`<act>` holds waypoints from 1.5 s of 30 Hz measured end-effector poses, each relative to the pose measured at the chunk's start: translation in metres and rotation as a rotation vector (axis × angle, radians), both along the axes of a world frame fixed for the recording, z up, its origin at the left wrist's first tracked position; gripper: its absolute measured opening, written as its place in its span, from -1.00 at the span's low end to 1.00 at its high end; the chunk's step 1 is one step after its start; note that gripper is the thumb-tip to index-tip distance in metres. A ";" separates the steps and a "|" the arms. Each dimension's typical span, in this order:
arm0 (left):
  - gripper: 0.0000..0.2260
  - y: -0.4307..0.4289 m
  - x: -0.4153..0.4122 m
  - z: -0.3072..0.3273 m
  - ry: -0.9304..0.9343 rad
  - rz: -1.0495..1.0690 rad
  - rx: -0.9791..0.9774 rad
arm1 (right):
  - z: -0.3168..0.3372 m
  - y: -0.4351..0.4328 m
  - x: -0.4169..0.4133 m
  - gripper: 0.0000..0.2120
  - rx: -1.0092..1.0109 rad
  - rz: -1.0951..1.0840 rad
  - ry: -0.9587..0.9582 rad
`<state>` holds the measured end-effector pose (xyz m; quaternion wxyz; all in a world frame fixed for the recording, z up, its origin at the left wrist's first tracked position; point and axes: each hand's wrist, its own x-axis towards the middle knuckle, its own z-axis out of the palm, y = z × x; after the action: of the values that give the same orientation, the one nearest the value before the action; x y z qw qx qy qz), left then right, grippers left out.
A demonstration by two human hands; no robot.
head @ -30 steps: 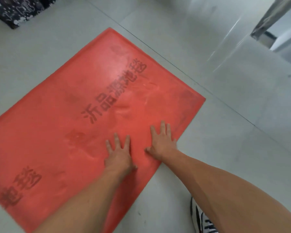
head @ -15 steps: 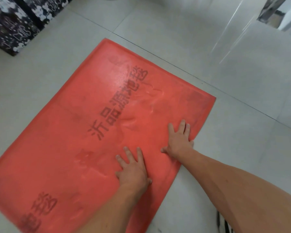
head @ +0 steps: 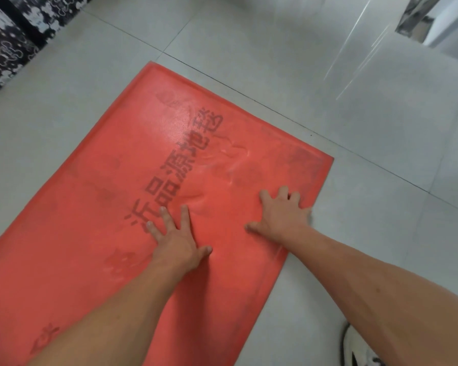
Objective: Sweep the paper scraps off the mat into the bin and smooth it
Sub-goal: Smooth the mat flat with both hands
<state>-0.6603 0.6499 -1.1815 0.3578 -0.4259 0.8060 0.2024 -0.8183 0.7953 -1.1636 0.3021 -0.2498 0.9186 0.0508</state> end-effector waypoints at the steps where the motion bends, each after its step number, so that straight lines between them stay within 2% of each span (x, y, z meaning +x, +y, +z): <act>1: 0.07 0.000 -0.001 0.000 0.005 -0.002 0.003 | 0.000 -0.004 -0.011 -0.19 -0.019 0.030 0.051; 3: 0.06 0.000 -0.002 0.000 0.003 -0.002 0.013 | -0.001 -0.015 -0.033 -0.15 -0.066 0.031 0.057; 6: 0.06 0.001 -0.004 -0.001 -0.021 0.008 0.034 | -0.007 -0.039 -0.058 -0.05 -0.087 -0.048 -0.040; 15: 0.08 0.000 -0.009 -0.002 -0.086 0.062 0.082 | -0.016 -0.085 -0.084 0.14 0.033 -0.079 -0.151; 19: 0.06 0.001 -0.010 0.002 -0.098 0.080 0.116 | -0.008 -0.113 -0.097 0.11 0.107 -0.037 -0.142; 24: 0.04 -0.001 -0.012 0.003 -0.101 0.094 0.137 | -0.006 -0.165 -0.109 0.17 -0.073 0.105 -0.124; 28: 0.04 -0.003 -0.016 0.003 -0.124 0.100 0.151 | -0.030 -0.183 -0.103 0.22 0.028 0.165 -0.114; 33: 0.01 -0.004 -0.015 0.006 -0.154 0.113 0.183 | -0.018 -0.191 -0.101 0.22 0.068 0.175 -0.109; 38: 0.01 -0.004 -0.018 0.004 -0.157 0.119 0.190 | -0.011 -0.235 -0.116 0.25 -0.073 0.218 -0.183; 45: 0.03 -0.005 -0.020 0.005 -0.190 0.125 0.186 | -0.025 -0.243 -0.116 0.22 -0.042 0.230 -0.167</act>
<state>-0.6801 0.6453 -1.1762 0.4572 -0.4576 0.7182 0.2567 -0.9343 0.5521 -1.1889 0.3644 -0.3628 0.8565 0.0450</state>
